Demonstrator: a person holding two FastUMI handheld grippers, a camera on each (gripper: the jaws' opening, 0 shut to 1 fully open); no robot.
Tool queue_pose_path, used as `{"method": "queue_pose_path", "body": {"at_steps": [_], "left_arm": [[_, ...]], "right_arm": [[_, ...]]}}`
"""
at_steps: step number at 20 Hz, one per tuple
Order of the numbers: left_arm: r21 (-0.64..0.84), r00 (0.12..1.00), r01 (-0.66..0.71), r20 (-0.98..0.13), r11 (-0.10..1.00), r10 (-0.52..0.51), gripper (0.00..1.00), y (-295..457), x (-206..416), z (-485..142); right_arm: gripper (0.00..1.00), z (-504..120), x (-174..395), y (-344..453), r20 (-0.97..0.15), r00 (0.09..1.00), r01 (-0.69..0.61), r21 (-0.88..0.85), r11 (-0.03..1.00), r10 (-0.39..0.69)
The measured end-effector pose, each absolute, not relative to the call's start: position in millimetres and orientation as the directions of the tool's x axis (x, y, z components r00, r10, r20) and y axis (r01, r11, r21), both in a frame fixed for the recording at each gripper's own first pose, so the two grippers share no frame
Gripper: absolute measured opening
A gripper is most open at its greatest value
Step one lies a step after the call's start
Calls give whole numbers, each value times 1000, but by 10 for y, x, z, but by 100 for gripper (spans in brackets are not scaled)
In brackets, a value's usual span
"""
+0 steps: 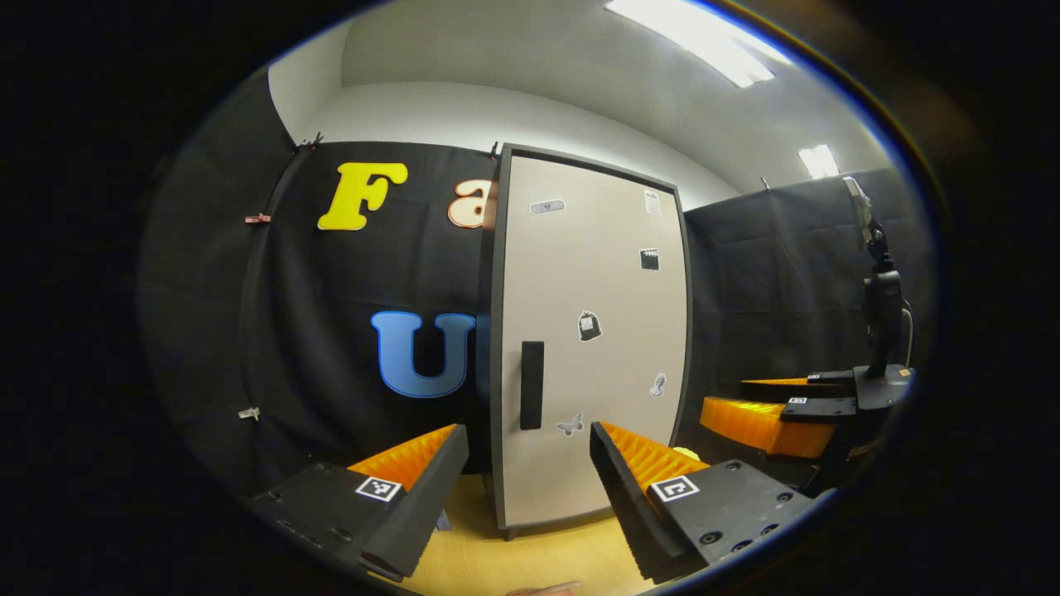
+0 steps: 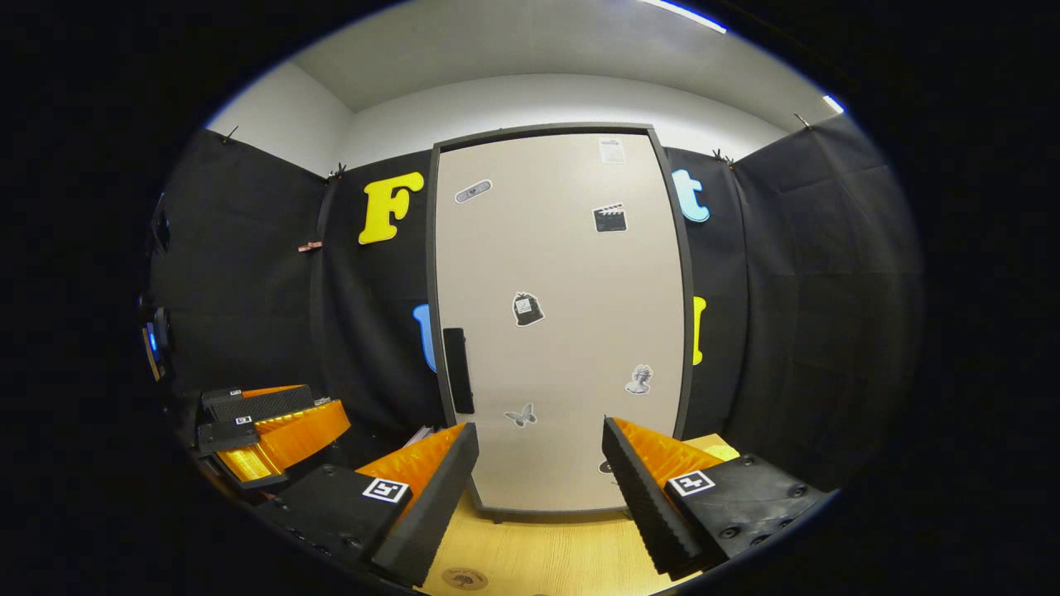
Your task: Open the cabinet door with the right hand, grasp the bottle in the cabinet with the left hand and place it on the coaster, then close the cabinet door with the right hand.
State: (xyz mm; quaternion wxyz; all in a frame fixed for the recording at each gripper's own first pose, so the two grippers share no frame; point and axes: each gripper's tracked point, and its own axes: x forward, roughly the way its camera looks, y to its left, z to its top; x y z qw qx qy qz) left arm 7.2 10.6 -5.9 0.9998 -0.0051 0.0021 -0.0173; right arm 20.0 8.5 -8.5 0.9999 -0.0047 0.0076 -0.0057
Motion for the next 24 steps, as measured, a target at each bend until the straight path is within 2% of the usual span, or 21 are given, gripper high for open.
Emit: {"method": "queue_pose_path", "body": {"at_steps": [10, 24], "left_arm": [[-2, 1000, -7, -5, 1000, 7, 94, 499, -101, -91], [9, 996, -81, -42, 997, 82, 94, 1212, -326, -282]], "right_arm": [[98, -217, 624, 601, -22, 998, -56, -25, 998, 56], [97, -400, 1841, 1128, 54, 998, -18, -77, 997, 23]]}}
